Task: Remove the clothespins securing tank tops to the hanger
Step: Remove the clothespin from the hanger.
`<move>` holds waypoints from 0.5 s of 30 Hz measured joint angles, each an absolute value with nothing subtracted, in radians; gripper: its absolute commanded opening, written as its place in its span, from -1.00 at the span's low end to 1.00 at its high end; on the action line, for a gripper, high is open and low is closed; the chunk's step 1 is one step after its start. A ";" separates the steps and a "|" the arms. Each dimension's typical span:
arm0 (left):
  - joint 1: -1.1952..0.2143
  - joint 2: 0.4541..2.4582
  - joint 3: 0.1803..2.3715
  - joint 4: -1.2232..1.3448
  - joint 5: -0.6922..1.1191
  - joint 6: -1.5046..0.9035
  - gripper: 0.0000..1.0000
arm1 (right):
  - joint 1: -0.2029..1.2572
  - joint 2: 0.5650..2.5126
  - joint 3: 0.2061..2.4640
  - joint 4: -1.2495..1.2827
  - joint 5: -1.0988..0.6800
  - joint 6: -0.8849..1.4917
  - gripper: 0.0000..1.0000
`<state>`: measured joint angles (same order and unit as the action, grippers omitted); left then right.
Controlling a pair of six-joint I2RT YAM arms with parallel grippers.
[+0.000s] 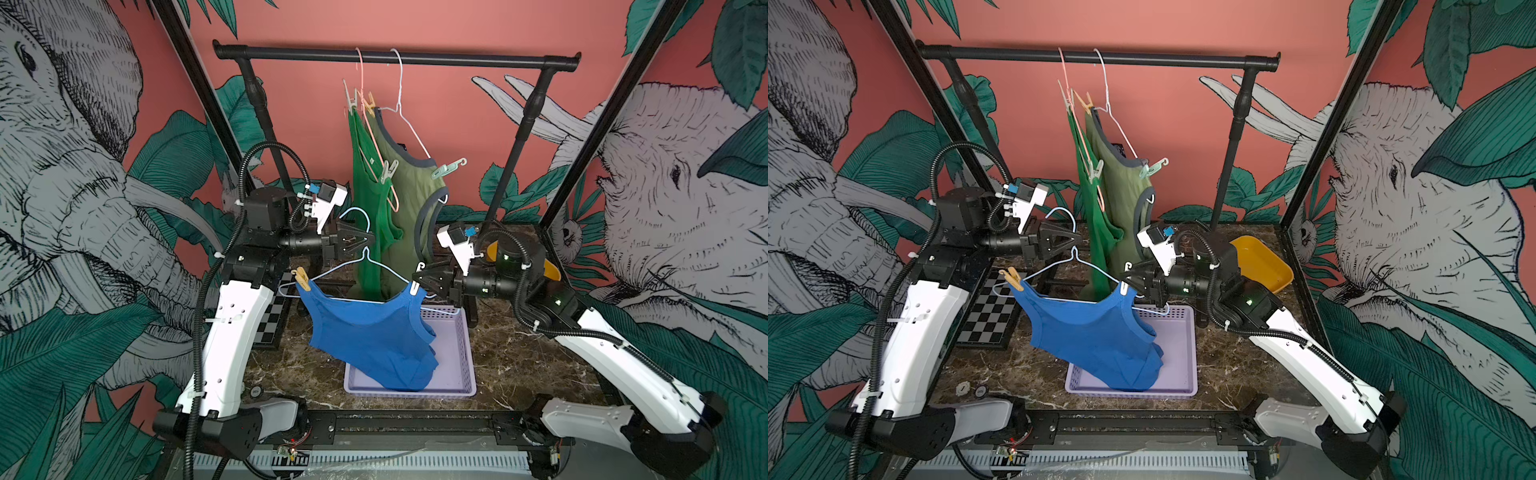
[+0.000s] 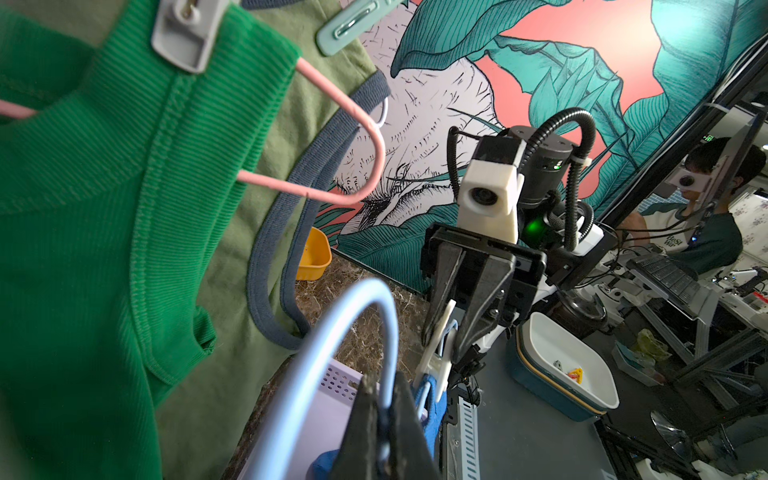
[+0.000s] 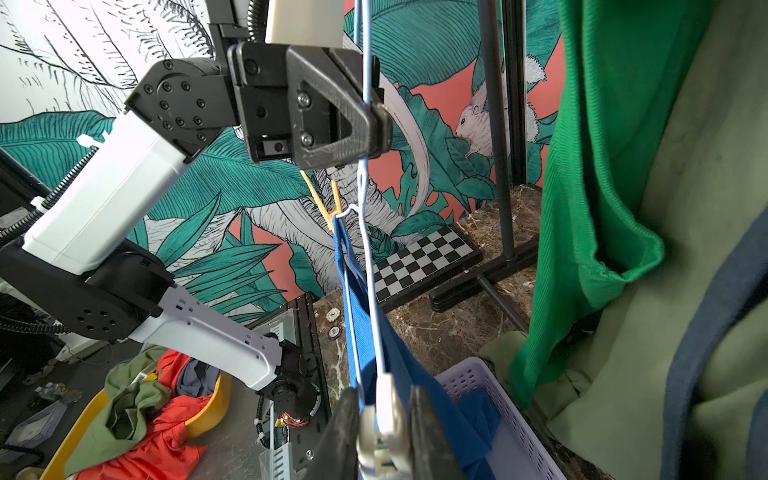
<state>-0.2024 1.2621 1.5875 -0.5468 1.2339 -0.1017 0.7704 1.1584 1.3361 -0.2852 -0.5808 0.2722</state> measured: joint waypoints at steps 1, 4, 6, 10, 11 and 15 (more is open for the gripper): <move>-0.202 1.262 1.588 -0.547 1.234 -0.102 -1.00 | 0.770 1.157 1.336 -0.285 -0.579 0.270 -1.00; -0.202 1.262 1.588 -0.547 1.235 -0.102 -1.00 | 0.770 1.151 1.336 -0.286 -0.560 0.262 -1.00; -0.202 1.262 1.586 -0.547 1.235 -0.101 -1.00 | 0.770 1.143 1.336 -0.286 -0.543 0.258 -1.00; -0.202 1.262 1.582 -0.548 1.236 -0.095 -1.00 | 0.770 1.119 1.336 -0.287 -0.505 0.250 -1.00; -0.202 1.262 1.581 -0.548 1.237 -0.094 -1.00 | 0.770 1.112 1.336 -0.287 -0.493 0.246 -1.00; -0.202 1.262 1.581 -0.548 1.238 -0.093 -1.00 | 0.770 1.090 1.336 -0.289 -0.442 0.235 -1.00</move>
